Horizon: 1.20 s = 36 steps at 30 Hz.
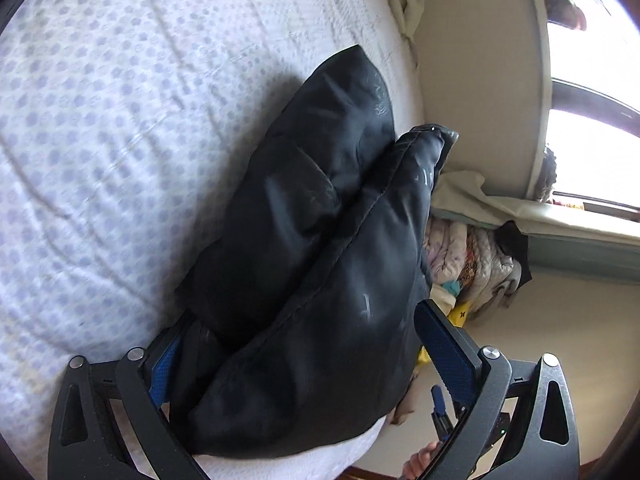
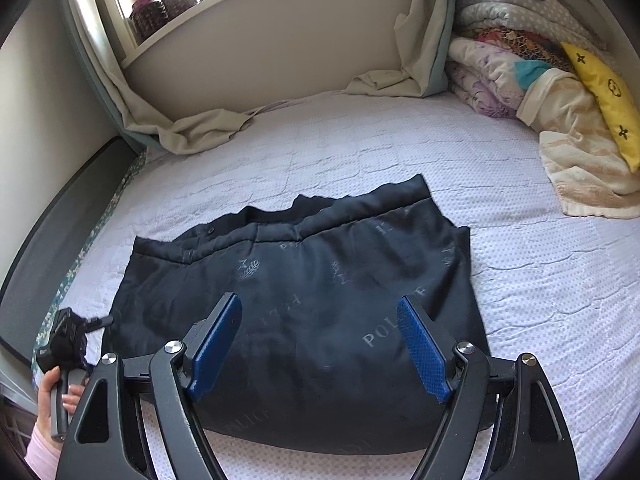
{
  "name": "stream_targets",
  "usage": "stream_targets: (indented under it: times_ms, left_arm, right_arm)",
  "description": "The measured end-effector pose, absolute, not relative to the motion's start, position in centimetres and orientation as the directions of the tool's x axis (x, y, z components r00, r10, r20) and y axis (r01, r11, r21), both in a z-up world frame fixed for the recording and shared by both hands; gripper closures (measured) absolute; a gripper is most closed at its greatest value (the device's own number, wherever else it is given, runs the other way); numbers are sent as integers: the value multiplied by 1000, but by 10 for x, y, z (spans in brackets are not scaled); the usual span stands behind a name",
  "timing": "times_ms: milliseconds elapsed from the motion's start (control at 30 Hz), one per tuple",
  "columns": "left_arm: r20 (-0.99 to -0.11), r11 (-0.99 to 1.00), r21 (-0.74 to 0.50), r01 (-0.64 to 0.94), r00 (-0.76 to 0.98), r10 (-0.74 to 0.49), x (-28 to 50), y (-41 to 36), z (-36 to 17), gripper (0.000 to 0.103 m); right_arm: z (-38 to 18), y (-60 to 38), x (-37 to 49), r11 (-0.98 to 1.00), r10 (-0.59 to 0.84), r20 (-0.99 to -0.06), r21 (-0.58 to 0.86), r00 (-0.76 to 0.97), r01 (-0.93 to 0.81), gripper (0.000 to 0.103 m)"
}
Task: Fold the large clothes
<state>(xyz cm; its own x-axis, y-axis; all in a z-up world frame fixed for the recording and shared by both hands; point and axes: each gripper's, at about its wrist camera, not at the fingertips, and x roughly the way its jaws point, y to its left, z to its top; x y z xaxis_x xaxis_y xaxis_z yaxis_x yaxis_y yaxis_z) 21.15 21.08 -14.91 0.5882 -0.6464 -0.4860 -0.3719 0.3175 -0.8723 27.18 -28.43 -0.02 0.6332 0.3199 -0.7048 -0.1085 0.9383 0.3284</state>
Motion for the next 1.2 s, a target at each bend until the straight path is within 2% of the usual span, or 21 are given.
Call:
stream_targets:
  times_ms: [67, 167, 267, 400, 700, 833, 967, 1033, 1200]
  left_arm:
    - [-499, 359, -867, -347, 598, -627, 216, 204, -146, 9]
    - [-522, 409, -852, -328, 603, -603, 220, 196, -145, 28]
    - [-485, 368, -874, -317, 618, -619, 224, 195, -150, 43]
    - [-466, 354, -884, -306, 630, -621, 226, 197, -150, 55]
    - [-450, 391, -887, -247, 656, -607, 225, 191, -123, 66]
    - [-431, 393, -893, -220, 669, -605, 217, 192, -111, 70]
    - [-426, 446, -880, -161, 684, -593, 204, 184, -87, 71]
    - [-419, 454, -879, -146, 693, -587, 200, 181, -79, 71]
    - [-429, 480, -866, -139, 701, -570, 194, 180, -74, 71]
  right_arm:
    - [-3, -280, 273, 939, 320, -710, 324, 627, -114, 24]
    - [-9, -274, 275, 942, 318, -719, 316, 618, -117, 24]
    - [-15, -265, 275, 946, 311, -731, 303, 608, -119, 24]
    - [-21, -247, 278, 947, 315, -742, 286, 592, -145, 24]
    - [-25, -215, 286, 966, 258, -732, 176, 631, -190, 33]
    - [-26, -212, 293, 958, 284, -727, 191, 625, -214, 51]
    - [-34, -207, 302, 941, 333, -741, 223, 582, -255, 74]
    - [-40, -203, 306, 938, 338, -755, 220, 562, -269, 78]
    - [-61, -191, 314, 940, 319, -781, 188, 537, -285, 78]
